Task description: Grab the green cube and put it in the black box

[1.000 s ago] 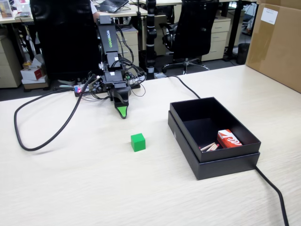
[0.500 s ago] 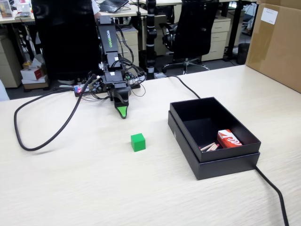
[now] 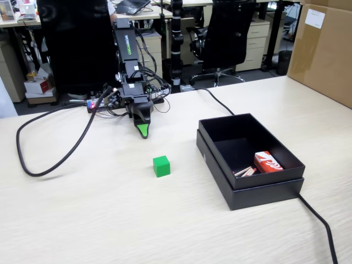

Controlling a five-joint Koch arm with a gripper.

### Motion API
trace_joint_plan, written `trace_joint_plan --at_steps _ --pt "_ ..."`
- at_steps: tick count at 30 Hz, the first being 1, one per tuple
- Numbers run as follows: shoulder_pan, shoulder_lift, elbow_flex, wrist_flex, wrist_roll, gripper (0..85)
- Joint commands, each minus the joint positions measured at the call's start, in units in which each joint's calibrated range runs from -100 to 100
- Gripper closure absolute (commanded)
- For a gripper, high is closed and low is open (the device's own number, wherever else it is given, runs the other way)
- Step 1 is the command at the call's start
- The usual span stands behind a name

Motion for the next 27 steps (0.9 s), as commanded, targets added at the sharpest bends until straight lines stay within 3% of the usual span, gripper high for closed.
trace_joint_plan --at_steps 1,9,15,27 --pt "0.0 0.1 2.3 -8.4 0.0 36.3" --pt "0.1 5.6 25.5 -32.8 1.5 37.9" --pt "0.1 21.7 47.0 -47.5 2.4 37.9" --pt "0.0 60.6 80.3 -56.0 3.0 38.3"
